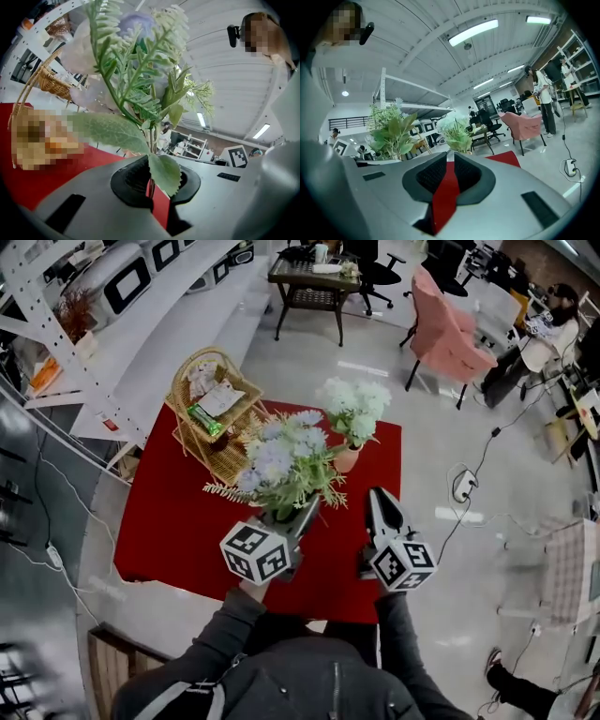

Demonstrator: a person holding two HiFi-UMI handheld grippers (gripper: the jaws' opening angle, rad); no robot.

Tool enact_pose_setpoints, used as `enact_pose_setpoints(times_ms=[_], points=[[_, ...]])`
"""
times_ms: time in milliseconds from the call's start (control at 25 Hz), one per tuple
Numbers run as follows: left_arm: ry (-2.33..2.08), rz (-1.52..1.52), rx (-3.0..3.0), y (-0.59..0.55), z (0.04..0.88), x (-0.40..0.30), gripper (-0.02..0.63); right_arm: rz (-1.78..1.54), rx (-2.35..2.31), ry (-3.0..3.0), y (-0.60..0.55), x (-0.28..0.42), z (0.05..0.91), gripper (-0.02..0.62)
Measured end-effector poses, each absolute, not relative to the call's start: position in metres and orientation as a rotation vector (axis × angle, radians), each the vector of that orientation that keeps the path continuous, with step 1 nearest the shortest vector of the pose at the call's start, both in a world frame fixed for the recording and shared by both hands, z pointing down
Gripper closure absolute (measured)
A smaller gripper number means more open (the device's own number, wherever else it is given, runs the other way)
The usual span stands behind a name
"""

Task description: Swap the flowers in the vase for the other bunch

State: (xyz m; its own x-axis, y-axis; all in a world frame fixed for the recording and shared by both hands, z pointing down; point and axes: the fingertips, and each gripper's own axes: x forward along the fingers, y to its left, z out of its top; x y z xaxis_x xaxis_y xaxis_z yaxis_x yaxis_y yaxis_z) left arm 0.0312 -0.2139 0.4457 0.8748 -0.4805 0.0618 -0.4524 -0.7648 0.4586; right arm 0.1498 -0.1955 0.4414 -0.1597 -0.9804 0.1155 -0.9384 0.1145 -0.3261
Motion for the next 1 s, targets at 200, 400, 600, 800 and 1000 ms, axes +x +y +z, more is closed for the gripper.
enact_pose_setpoints(times_ms=[200, 400, 600, 800, 1000], points=[[-0.733, -0.112, 2.563, -0.223, 0.444, 0.032, 0.575, -0.489, -1.919, 2.294, -0.214, 0.154, 0.443, 0.535], [-0.789, -0.119, 2.558, -0.235, 0.445, 0.036, 0.575, -0.481, -1.898, 2.343, -0.239, 0.162, 0.448, 0.401], [-0.857, -0.126, 2.544, -0.251, 0.445, 0.036, 0.575, -0.483, -1.865, 2.42, -0.262, 0.162, 0.452, 0.363], [-0.916, -0.146, 2.511, -0.263, 0.45, 0.038, 0.575, -0.496, -1.848, 2.498, -0.282, 0.166, 0.464, 0.321], [-0.941, -0.157, 2.486, -0.271, 0.453, 0.039, 0.575, -0.52, -1.826, 2.554, -0.303, 0.17, 0.48, 0.299]])
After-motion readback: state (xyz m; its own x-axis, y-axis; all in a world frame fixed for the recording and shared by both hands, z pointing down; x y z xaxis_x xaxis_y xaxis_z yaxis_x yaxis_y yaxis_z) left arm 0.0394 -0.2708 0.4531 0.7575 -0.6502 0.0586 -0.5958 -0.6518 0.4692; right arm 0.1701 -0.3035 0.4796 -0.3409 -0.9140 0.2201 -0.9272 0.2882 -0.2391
